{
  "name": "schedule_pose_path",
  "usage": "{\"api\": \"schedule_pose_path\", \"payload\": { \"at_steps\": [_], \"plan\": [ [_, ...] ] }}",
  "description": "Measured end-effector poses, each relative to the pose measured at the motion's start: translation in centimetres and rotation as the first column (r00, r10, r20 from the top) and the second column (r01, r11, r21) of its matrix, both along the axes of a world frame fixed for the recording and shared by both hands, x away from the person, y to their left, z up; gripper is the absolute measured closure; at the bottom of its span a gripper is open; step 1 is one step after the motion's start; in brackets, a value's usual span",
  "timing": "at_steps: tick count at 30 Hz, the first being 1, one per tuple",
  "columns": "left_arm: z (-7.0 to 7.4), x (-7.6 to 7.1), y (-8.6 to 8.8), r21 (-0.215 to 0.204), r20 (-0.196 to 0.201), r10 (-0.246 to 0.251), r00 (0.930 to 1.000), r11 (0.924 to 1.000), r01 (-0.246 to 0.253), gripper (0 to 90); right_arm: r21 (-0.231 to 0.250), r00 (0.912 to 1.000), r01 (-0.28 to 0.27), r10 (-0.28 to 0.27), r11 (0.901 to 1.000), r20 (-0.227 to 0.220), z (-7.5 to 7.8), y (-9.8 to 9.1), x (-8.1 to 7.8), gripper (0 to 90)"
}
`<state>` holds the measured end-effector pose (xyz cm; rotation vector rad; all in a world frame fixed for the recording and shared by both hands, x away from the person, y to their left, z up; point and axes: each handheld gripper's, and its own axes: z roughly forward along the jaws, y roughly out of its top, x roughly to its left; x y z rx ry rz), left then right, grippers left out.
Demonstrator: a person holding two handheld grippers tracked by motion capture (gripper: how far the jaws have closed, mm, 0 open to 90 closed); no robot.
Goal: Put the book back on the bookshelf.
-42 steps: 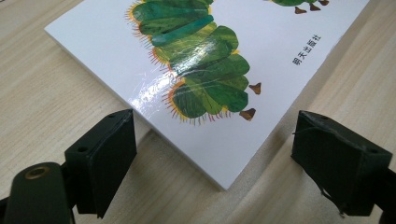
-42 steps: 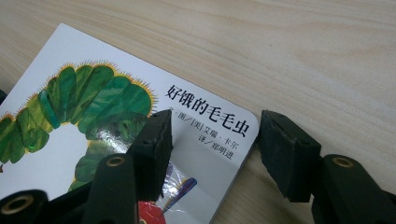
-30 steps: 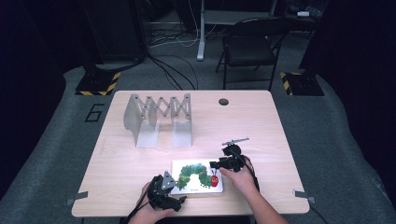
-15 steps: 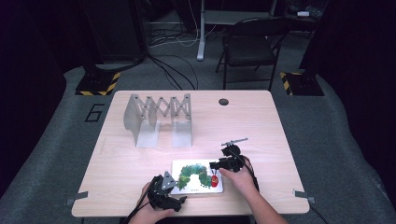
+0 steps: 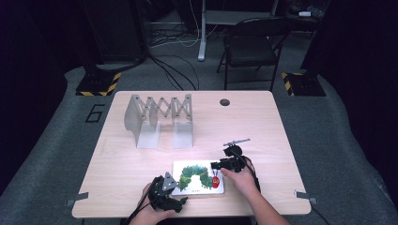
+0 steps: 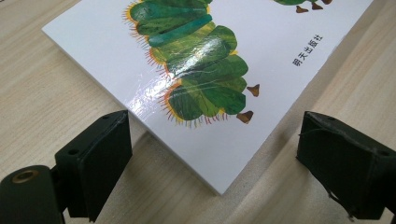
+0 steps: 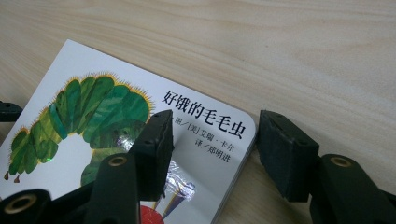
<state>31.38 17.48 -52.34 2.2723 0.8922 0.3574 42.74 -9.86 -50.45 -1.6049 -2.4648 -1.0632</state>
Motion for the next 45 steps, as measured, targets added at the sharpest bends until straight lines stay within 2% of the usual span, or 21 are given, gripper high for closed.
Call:
{"api": "schedule_pose_path", "payload": {
  "at_steps": [7, 12, 19, 32, 35, 38, 39, 40, 42, 43, 44, 45],
  "plan": [
    [0.0, 0.0, 0.0, -0.005, 0.003, -0.001, 1.0000, 1.0000, 0.001, 10.0, -0.002, 1.0000, 0.000, 0.000, 1.0000, 0.004, 0.0, 0.1, 0.0, 45.2],
    [-0.1, 0.0, 0.0, -0.007, 0.004, 0.000, 1.0000, 1.0000, 0.000, 9.7, 0.032, 0.9999, 0.010, -0.009, 0.9994, -0.013, 0.0, -0.3, 0.2, 45.2],
    [0.0, 0.0, 0.0, -0.010, -0.005, -0.005, 1.0000, 0.9999, 0.005, 9.1, 0.050, 0.9997, 0.020, -0.019, 0.9986, -0.013, 0.1, -0.4, 0.2, 45.4],
    [-0.2, 0.0, -0.2, -0.011, 0.004, 0.003, 1.0000, 0.9999, -0.003, 7.0, 0.038, 0.9999, 0.011, -0.011, 0.9992, 0.002, 0.7, -0.4, -0.1, 45.7],
    [-0.2, 0.0, -0.2, -0.007, 0.004, 0.009, 0.9999, 0.9999, -0.009, 5.9, 0.043, 0.9997, 0.008, -0.009, 0.9991, 0.022, 0.8, -0.4, -0.1, 45.7],
    [-0.3, -0.1, -0.4, -0.005, 0.007, 0.019, 0.9998, 0.9998, -0.019, 4.3, 0.045, 0.9997, 0.021, -0.022, 0.9988, 0.009, 1.0, -0.3, -0.3, 45.8],
    [-0.3, 0.0, -0.4, 0.000, 0.007, 0.022, 0.9997, 0.9998, -0.022, 4.0, 0.042, 0.9996, 0.008, -0.009, 0.9991, 0.025, 1.0, -0.4, -0.2, 45.9],
    [-0.3, 0.0, -0.4, -0.013, 0.004, 0.019, 0.9998, 0.9997, -0.019, 3.6, 0.042, 0.9997, 0.007, -0.008, 0.9991, 0.025, 1.1, -0.4, -0.2, 45.9],
    [-0.3, 0.0, -0.4, -0.010, 0.001, 0.020, 0.9998, 0.9998, -0.020, 2.7, 0.039, 0.9996, 0.004, -0.005, 0.9992, 0.028, 1.2, -0.3, -0.3, 46.0],
    [-0.4, 0.0, -0.5, -0.013, 0.004, 0.025, 0.9997, 0.9996, -0.024, 2.3, 0.038, 0.9992, -0.003, 0.002, 0.9993, 0.040, 1.2, -0.3, -0.3, 46.0],
    [-0.4, 0.0, -0.5, -0.023, 0.009, 0.033, 0.9994, 0.9992, -0.033, 2.0, 0.037, 0.9997, 0.004, -0.004, 0.9993, 0.024, 1.3, -0.3, -0.4, 46.0],
    [-0.5, 0.0, -0.6, -0.027, 0.016, 0.041, 0.9990, 0.9988, -0.041, 1.6, 0.035, 0.9995, -0.005, 0.004, 0.9994, 0.032, 1.3, -0.3, -0.4, 46.0]
  ]
}}
